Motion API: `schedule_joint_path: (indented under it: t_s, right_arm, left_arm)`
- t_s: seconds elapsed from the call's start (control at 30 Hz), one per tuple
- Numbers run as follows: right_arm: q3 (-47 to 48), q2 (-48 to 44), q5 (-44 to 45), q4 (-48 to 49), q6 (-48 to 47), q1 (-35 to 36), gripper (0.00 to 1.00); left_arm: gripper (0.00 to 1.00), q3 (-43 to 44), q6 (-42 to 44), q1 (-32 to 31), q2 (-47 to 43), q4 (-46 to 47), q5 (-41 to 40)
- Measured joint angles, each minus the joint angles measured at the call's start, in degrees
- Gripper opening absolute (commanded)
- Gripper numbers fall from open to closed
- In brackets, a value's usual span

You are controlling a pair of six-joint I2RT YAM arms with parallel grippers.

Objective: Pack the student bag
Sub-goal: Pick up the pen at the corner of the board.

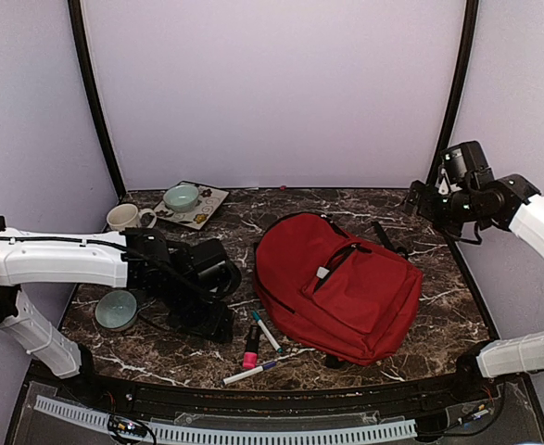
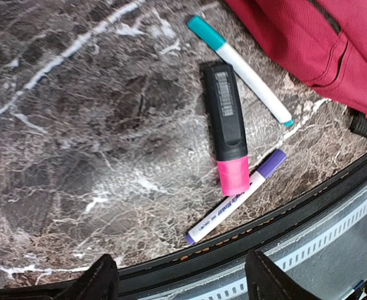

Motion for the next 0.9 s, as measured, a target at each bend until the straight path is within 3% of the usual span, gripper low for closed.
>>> schedule_joint_path:
  t_s: [0.5, 0.9]
  right_arm:
    - [1.22, 2.47, -2.54, 0.63, -2.27, -0.11, 0.98]
    - [1.53, 2.47, -2.51, -0.24, -3.69, -0.31, 0.98]
  left_arm:
    - [0.64, 0.63, -2.80, -1.66, 8.98, 5.95, 0.39]
    - [0.59, 7.15, -1.16, -1.57, 18.34, 6.56, 1.22]
